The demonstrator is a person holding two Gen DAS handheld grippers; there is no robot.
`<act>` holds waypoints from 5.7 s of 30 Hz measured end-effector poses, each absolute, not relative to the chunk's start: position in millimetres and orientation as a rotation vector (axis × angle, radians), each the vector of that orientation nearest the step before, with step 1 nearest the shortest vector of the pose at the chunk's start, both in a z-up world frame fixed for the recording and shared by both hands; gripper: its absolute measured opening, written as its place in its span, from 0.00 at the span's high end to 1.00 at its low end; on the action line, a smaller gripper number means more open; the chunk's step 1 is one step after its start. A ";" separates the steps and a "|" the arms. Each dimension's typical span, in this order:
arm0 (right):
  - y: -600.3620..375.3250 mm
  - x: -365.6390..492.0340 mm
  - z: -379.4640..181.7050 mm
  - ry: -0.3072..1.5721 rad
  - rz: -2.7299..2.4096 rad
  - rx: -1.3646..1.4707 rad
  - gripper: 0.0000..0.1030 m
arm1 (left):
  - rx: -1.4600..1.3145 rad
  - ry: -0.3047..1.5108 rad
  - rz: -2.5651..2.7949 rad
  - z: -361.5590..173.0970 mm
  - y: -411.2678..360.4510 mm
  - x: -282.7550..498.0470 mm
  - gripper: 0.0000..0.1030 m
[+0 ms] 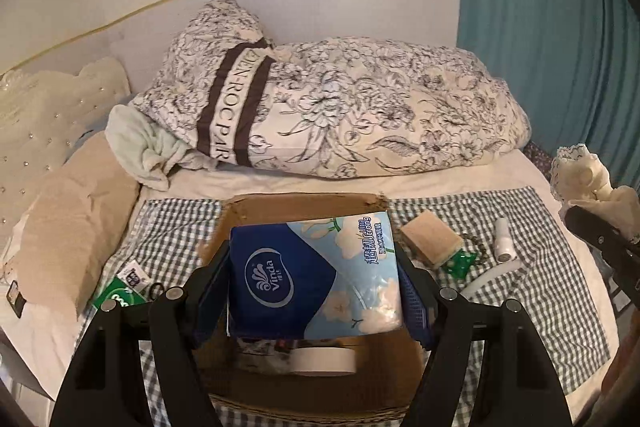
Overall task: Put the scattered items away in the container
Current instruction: 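Carry the tissue pack and lace cloth over the cardboard box with both grippers, then open both grippers to drop the tissue pack and lace cloth into the box, then move both grippers back toward the items left on the gingham cloth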
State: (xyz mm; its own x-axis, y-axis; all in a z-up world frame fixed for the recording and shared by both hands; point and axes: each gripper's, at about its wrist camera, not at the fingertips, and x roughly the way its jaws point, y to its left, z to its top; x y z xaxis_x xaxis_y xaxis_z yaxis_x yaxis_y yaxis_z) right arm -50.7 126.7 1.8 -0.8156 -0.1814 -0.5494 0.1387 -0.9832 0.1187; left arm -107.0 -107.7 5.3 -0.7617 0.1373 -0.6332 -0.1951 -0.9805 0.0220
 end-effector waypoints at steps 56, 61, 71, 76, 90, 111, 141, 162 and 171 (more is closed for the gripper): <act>-18.9 -143.9 -129.4 0.021 -2.416 1.280 0.87 | -1.457 0.223 2.710 -107.0 -170.1 -181.6 0.27; -14.6 -141.5 -123.3 0.002 -2.434 1.259 0.75 | -1.445 0.214 2.697 -101.8 -165.4 -181.6 0.25; -3.1 -130.2 -102.0 0.007 -2.517 1.172 0.39 | -1.386 0.186 2.705 -78.4 -154.5 -174.4 0.07; 9.4 -124.9 -90.6 -0.032 -2.545 1.135 0.39 | -1.328 0.184 2.724 -61.5 -146.4 -167.8 0.05; 51.8 -104.7 -57.6 -0.158 -2.637 1.011 0.38 | -1.237 0.228 2.757 -33.9 -120.6 -151.0 0.03; 150.2 -60.3 -27.2 -0.304 -2.827 0.893 0.26 | -1.048 0.233 2.753 -5.2 -48.9 -119.3 0.00; 274.8 -23.1 -20.6 -0.341 -3.043 0.903 0.02 | -1.012 0.281 2.644 -18.2 54.5 -111.1 0.00; 283.8 -50.4 -46.9 -0.140 -2.963 1.007 0.00 | -1.133 0.189 2.558 -90.9 83.5 -140.3 0.00; 302.8 -69.1 -83.2 -0.173 -2.933 1.115 0.00 | -1.259 0.137 2.528 -130.6 90.6 -161.6 0.00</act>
